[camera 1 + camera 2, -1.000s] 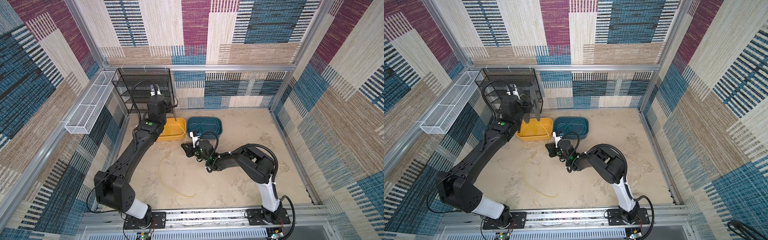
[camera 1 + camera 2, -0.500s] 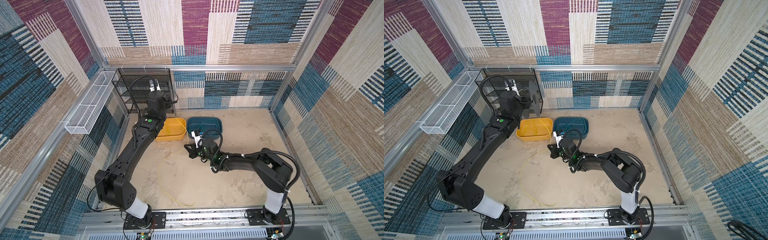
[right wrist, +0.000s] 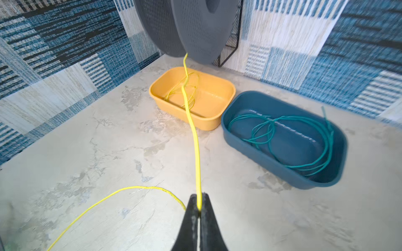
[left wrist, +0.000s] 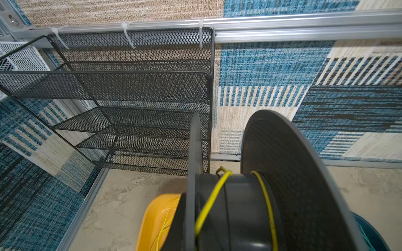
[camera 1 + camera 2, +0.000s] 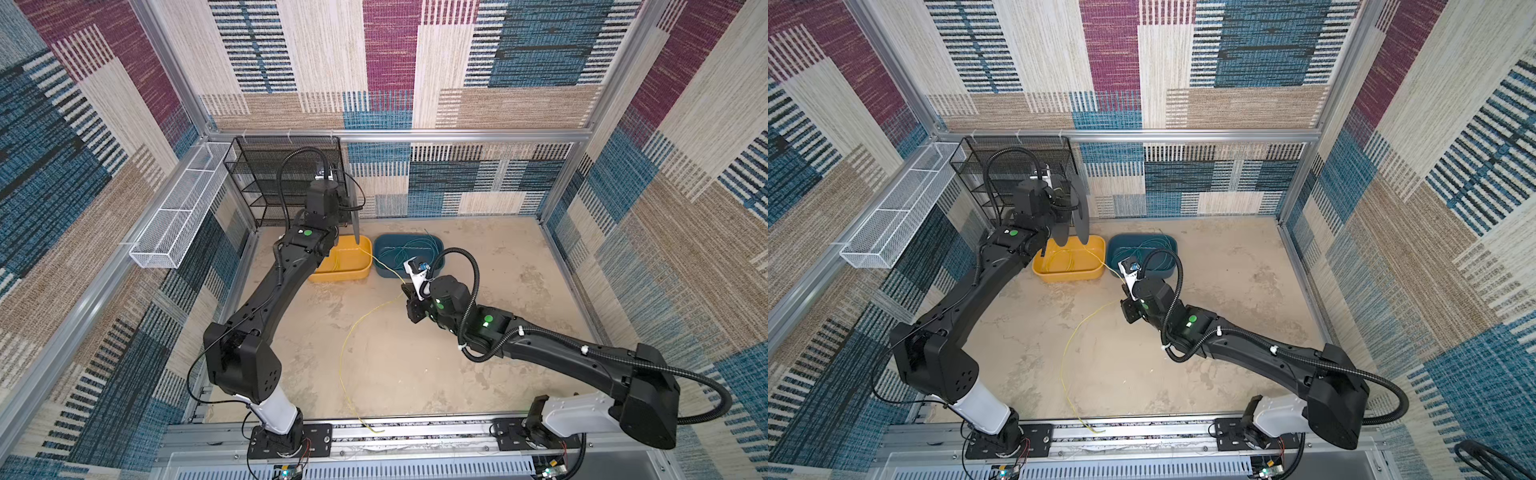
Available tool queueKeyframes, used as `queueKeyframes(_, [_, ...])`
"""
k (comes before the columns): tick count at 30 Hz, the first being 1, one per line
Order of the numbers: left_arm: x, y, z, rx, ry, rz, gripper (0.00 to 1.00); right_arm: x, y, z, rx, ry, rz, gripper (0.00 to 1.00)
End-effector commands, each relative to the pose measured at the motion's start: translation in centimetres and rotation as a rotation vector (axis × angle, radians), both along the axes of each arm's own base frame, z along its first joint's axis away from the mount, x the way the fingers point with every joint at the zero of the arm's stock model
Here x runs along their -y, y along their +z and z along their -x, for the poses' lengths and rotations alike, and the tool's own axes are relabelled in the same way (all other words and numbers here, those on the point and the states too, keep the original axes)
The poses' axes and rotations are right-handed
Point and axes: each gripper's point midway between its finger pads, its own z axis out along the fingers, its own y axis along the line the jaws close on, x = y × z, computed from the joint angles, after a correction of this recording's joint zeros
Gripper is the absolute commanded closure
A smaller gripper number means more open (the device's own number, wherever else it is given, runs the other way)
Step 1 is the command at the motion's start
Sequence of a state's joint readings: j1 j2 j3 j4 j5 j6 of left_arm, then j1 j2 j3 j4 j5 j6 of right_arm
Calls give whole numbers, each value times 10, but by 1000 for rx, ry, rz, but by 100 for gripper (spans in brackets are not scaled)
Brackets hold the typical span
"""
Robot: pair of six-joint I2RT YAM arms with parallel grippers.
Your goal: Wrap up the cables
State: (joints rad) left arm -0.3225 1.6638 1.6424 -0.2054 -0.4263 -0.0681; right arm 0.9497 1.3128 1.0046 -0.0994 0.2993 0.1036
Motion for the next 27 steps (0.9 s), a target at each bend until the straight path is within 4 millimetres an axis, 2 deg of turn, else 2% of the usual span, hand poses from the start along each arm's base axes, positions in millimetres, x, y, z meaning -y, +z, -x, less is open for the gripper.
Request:
queueKeyframes(1, [-9,7,-3,41,51,-58,100,18,23,-1,90,-48,113,100])
queueKeyframes(5, [1,-8,0,3,25,-81,100,15,61,2,165,-20,93,100])
queueKeyframes(15, [49,-45,24,-66,-115,-198,100,1,116,-8,332,18,134,100])
queueKeyframes(18, [56,-51,37,-77,-162,-239,100,8,128,-16,370,-11,160,100])
queueKeyframes(24, [68,-63,78,-118,-289,-351,100,41,149,-41,390,-69,124,100])
queueKeyframes(27, [76,-70,101,-143,-376,-380,100,42,156,-46,411,-46,113,100])
